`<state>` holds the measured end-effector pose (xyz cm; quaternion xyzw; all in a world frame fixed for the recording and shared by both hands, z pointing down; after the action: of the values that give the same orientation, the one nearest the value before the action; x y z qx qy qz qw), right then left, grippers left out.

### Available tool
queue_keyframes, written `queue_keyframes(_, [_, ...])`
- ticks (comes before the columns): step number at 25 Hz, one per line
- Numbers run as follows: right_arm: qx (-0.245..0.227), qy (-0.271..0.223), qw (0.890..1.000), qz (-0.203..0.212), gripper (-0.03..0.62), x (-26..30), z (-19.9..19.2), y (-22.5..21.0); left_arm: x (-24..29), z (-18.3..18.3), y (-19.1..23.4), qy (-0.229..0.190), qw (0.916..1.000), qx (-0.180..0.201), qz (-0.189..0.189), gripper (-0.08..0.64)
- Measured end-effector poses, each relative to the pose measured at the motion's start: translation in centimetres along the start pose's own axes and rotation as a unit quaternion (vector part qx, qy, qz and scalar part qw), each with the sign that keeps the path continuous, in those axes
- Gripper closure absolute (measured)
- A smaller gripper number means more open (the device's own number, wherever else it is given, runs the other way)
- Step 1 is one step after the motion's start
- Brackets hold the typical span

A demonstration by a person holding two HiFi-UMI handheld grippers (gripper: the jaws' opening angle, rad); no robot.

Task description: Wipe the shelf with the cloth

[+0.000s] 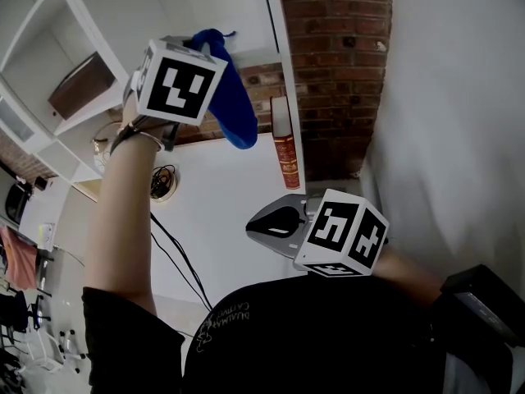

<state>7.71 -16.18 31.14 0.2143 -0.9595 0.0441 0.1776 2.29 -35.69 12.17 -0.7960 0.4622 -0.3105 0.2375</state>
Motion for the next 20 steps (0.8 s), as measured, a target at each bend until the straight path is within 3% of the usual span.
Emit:
queue_keyframes(4, [0.002,0.001,1.0,-0.001,0.583,-0.4,-0.3,-0.1,0.4,1.1,-1.4,0.001,1.0,0.006,-0.007,0.545])
queue_keyframes(9, [0.002,0.0,1.0,-0.001,0.583,-0.3,-0.4,0.0,0.4,3.0,-3.2,-0.01,0.9985,0.052,0.012,0.545])
queue_keyframes(13, [0.004,-0.001,1.0,-0.003,0.583,-0.3,-0.5,0.1,0.2,4.7,-5.1,-0.045,0.9981,0.031,-0.03,0.545])
queue_keyframes(20, [0.002,0.007,1.0,-0.007,0.583,-0.3,-0.4,0.4,0.2,5.5,-5.8,-0.059,0.9963,0.035,-0.053,0.543])
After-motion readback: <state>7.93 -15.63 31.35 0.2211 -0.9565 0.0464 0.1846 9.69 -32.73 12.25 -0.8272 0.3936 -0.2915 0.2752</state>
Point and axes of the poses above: the fingertips, and each gripper's own axes: x forward along the fingers, y to its left, z out of its top, the point moved 8 cm from there along -x, backward along the fingers, and after that the axes turned 4 degrees about -z, right-handed, at the moved point
